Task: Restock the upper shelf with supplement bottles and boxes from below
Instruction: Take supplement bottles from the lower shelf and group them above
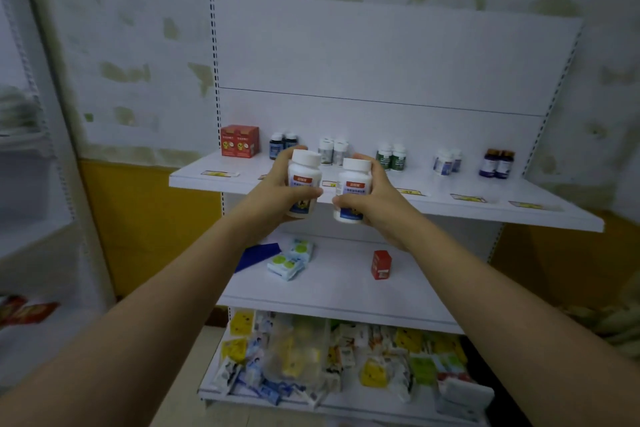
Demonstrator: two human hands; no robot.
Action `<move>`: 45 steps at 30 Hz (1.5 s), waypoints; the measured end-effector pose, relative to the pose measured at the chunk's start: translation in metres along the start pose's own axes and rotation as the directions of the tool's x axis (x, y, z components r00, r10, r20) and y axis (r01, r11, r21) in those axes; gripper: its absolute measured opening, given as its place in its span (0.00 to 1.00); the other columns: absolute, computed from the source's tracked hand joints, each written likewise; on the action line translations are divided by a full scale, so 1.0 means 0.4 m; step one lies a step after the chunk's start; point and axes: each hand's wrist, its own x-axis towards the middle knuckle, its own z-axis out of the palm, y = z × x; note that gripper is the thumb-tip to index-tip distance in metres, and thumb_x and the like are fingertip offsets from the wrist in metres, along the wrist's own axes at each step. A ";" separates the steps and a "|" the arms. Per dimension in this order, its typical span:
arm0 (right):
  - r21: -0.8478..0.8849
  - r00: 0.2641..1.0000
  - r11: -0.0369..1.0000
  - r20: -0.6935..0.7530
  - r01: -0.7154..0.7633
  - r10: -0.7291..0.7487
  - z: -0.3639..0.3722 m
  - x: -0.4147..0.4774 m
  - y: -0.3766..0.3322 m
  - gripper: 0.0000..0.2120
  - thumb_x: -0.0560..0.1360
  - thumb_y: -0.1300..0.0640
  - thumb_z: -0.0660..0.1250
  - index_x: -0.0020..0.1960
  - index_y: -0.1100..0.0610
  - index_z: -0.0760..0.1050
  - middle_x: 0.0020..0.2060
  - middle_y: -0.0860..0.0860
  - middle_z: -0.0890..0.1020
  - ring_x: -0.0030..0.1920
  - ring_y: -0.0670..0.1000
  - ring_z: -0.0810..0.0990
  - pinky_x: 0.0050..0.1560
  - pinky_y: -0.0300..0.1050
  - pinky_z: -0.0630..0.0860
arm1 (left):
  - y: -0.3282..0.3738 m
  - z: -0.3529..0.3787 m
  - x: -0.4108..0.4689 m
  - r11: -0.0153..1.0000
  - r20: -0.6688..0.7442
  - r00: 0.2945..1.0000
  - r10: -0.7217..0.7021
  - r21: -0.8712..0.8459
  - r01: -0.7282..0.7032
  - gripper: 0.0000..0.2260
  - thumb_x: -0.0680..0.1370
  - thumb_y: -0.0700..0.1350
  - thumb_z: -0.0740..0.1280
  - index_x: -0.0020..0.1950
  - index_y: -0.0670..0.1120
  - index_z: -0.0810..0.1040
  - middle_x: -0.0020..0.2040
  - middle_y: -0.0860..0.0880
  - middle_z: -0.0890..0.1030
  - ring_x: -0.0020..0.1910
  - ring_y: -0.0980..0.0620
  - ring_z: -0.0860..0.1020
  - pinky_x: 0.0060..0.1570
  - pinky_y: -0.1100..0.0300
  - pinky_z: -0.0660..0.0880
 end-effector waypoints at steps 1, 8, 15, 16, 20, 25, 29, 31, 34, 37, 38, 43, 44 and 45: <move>-0.008 1.000 1.000 -0.014 -0.007 0.007 -0.006 -0.004 0.002 0.36 0.70 0.64 0.72 0.69 0.44 0.59 0.49 0.50 0.77 0.48 0.50 0.79 0.56 0.52 0.79 | -0.004 0.012 0.007 1.000 0.014 1.000 -0.001 -0.013 0.002 0.26 0.75 0.35 0.67 0.65 0.57 0.62 0.51 0.50 0.74 0.49 0.51 0.76 0.52 0.51 0.77; -0.088 0.980 0.993 -0.188 -0.078 0.060 -0.130 -0.049 0.052 0.42 0.68 0.67 0.73 0.70 0.47 0.53 0.46 0.47 0.75 0.42 0.45 0.78 0.42 0.39 0.80 | -0.055 0.173 0.087 1.000 0.118 0.993 0.004 0.016 -0.006 0.34 0.70 0.28 0.69 0.67 0.49 0.59 0.51 0.44 0.76 0.47 0.50 0.78 0.46 0.53 0.80; -0.175 0.924 0.957 -0.347 -0.233 0.162 -0.377 -0.067 0.137 0.37 0.69 0.65 0.73 0.70 0.53 0.54 0.46 0.50 0.75 0.40 0.43 0.75 0.34 0.32 0.72 | -0.106 0.434 0.226 1.000 0.183 0.983 0.016 0.003 -0.017 0.28 0.70 0.30 0.70 0.61 0.49 0.61 0.48 0.47 0.76 0.45 0.51 0.77 0.47 0.53 0.80; -0.188 0.919 0.953 -0.363 -0.236 0.156 -0.417 -0.062 0.151 0.37 0.69 0.65 0.73 0.69 0.53 0.55 0.48 0.51 0.75 0.40 0.43 0.75 0.35 0.32 0.72 | -0.112 0.471 0.249 1.000 0.189 0.982 0.026 0.001 -0.026 0.28 0.70 0.30 0.71 0.61 0.49 0.61 0.48 0.48 0.76 0.44 0.52 0.77 0.45 0.55 0.80; -0.220 0.899 0.950 -0.422 -0.223 0.113 -0.577 -0.020 0.218 0.37 0.68 0.63 0.74 0.68 0.52 0.56 0.50 0.53 0.76 0.45 0.48 0.78 0.40 0.37 0.75 | -0.133 0.614 0.355 0.998 0.186 0.981 0.062 -0.005 -0.062 0.27 0.69 0.33 0.73 0.61 0.48 0.63 0.49 0.49 0.76 0.44 0.55 0.78 0.35 0.66 0.79; -0.209 0.908 0.961 -0.410 -0.179 0.080 -0.770 0.065 0.289 0.35 0.68 0.63 0.74 0.68 0.51 0.60 0.52 0.50 0.77 0.47 0.46 0.78 0.41 0.35 0.75 | -0.146 0.768 0.500 0.995 0.145 0.985 0.096 -0.008 -0.096 0.27 0.68 0.32 0.74 0.61 0.48 0.67 0.47 0.52 0.76 0.44 0.56 0.78 0.34 0.68 0.79; -0.225 0.908 0.960 -0.414 -0.168 0.062 -0.897 0.155 0.335 0.35 0.68 0.63 0.74 0.70 0.51 0.62 0.56 0.51 0.77 0.50 0.48 0.77 0.43 0.35 0.74 | -0.155 0.855 0.618 0.990 0.107 0.987 0.120 0.055 -0.126 0.28 0.68 0.34 0.75 0.61 0.49 0.67 0.46 0.55 0.75 0.44 0.59 0.77 0.35 0.70 0.78; -0.219 0.900 0.962 -0.433 -0.162 0.053 -0.939 0.201 0.360 0.37 0.68 0.63 0.74 0.71 0.51 0.61 0.54 0.49 0.76 0.51 0.48 0.76 0.46 0.37 0.74 | -0.170 0.885 0.671 0.989 0.088 0.990 0.109 0.092 -0.117 0.27 0.68 0.34 0.74 0.62 0.49 0.68 0.46 0.56 0.75 0.43 0.58 0.77 0.37 0.69 0.77; -0.225 0.893 0.957 -0.445 -0.185 0.068 -0.974 0.269 0.410 0.38 0.69 0.63 0.74 0.73 0.51 0.59 0.55 0.46 0.73 0.52 0.46 0.73 0.54 0.40 0.71 | -0.214 0.915 0.749 0.981 0.055 0.995 0.088 0.171 -0.096 0.27 0.68 0.34 0.74 0.63 0.46 0.69 0.49 0.51 0.77 0.47 0.51 0.79 0.45 0.60 0.79; -0.251 0.902 0.946 -0.424 -0.205 0.083 -1.004 0.347 0.463 0.32 0.69 0.61 0.74 0.69 0.54 0.65 0.57 0.48 0.76 0.53 0.47 0.74 0.52 0.39 0.71 | -0.270 0.928 0.840 0.970 -0.018 0.998 0.054 0.238 -0.048 0.25 0.67 0.36 0.75 0.60 0.46 0.70 0.53 0.46 0.78 0.51 0.46 0.79 0.53 0.51 0.78; -0.260 0.903 0.942 -0.420 -0.212 0.088 -1.012 0.378 0.478 0.30 0.69 0.61 0.75 0.67 0.54 0.67 0.56 0.48 0.76 0.53 0.47 0.75 0.52 0.40 0.71 | -0.288 0.928 0.874 0.967 -0.040 0.999 0.033 0.254 -0.022 0.24 0.67 0.37 0.76 0.59 0.45 0.70 0.54 0.45 0.78 0.51 0.46 0.79 0.53 0.50 0.78; -0.330 0.898 0.912 -0.432 -0.245 0.085 -1.038 0.535 0.556 0.29 0.66 0.60 0.76 0.63 0.56 0.69 0.59 0.53 0.76 0.53 0.50 0.76 0.52 0.42 0.74 | -0.373 0.921 1.039 0.950 -0.084 0.996 -0.032 0.307 0.057 0.26 0.65 0.38 0.78 0.59 0.43 0.71 0.54 0.45 0.79 0.48 0.48 0.78 0.45 0.58 0.78; -0.338 0.898 0.908 -0.431 -0.247 0.084 -1.043 0.567 0.571 0.28 0.66 0.60 0.77 0.62 0.57 0.69 0.59 0.54 0.77 0.54 0.51 0.77 0.52 0.42 0.74 | -0.387 0.920 1.067 0.944 -0.084 0.996 -0.023 0.326 0.050 0.26 0.65 0.38 0.78 0.59 0.43 0.71 0.53 0.46 0.78 0.47 0.49 0.77 0.40 0.62 0.75; -0.351 0.900 0.902 -0.427 -0.252 0.085 -1.048 0.598 0.585 0.28 0.65 0.61 0.77 0.62 0.57 0.70 0.59 0.54 0.77 0.55 0.52 0.78 0.52 0.42 0.74 | -0.401 0.921 1.094 0.936 -0.081 0.997 -0.018 0.350 0.046 0.26 0.65 0.39 0.78 0.59 0.43 0.71 0.52 0.47 0.78 0.46 0.50 0.76 0.38 0.65 0.74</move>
